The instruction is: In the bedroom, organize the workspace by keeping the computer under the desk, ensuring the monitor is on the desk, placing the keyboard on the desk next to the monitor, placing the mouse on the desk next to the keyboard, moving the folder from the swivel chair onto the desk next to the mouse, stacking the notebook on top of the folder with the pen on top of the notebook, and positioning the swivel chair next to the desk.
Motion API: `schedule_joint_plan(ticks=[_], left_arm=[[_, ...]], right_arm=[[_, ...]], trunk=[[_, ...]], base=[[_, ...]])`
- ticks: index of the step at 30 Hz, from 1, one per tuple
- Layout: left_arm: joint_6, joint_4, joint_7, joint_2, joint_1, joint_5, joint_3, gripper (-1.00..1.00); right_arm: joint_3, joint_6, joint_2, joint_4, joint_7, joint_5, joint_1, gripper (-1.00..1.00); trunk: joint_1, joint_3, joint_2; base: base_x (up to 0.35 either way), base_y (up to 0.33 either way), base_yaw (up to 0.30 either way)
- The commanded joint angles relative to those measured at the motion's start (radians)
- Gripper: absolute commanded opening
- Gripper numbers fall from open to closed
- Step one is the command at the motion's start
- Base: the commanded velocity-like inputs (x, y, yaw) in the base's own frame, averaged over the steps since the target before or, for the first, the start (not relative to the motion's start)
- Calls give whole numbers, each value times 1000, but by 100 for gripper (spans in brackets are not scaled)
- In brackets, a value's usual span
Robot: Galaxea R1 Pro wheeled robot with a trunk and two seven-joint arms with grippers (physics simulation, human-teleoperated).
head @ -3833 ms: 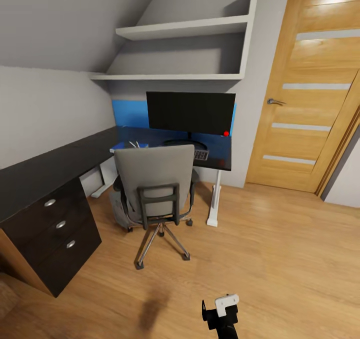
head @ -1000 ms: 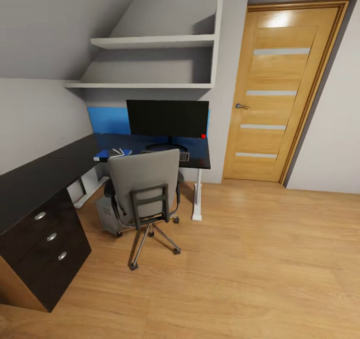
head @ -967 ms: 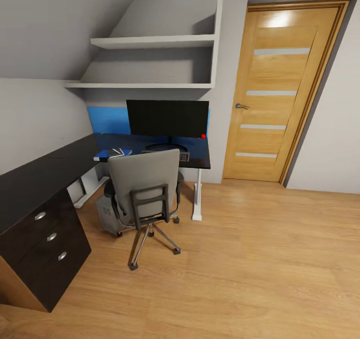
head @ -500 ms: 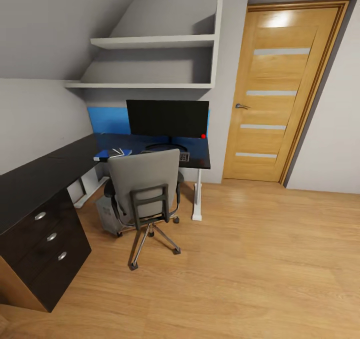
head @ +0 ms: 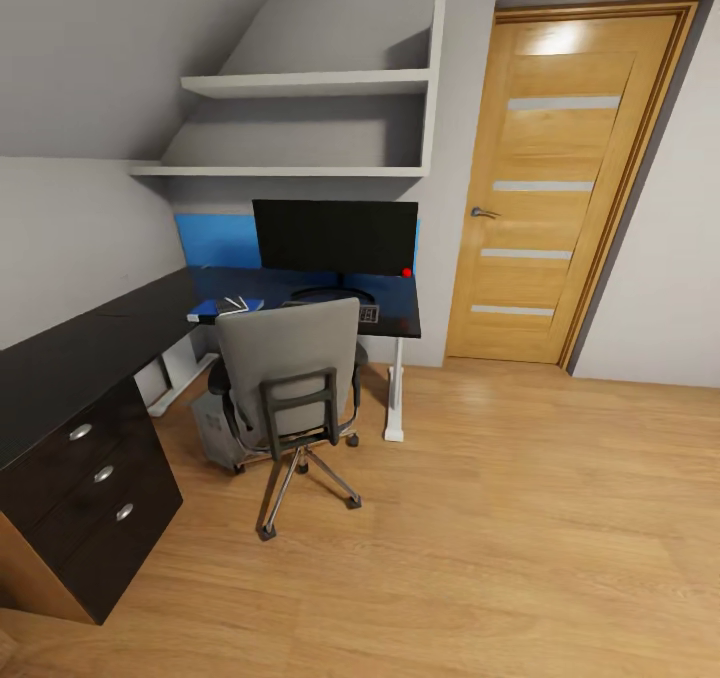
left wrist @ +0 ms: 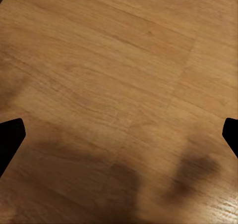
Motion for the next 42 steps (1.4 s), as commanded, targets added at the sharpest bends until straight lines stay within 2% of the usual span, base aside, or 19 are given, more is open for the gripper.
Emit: schedule_joint_plan(ticks=[1,42], left_arm=[[-3,-2,-3,-1,-1,-9,9,100],[-3,-2,-1,-1,-1,-9,9,100]], right_arm=[[9,-2,1,2,-6,-3,-1,100],[9,-2,1,2,-6,-3,-1,100]], trunk=[[0,-1,0],[0,-1,0]], base=[[0,0,0],[0,0,0]])
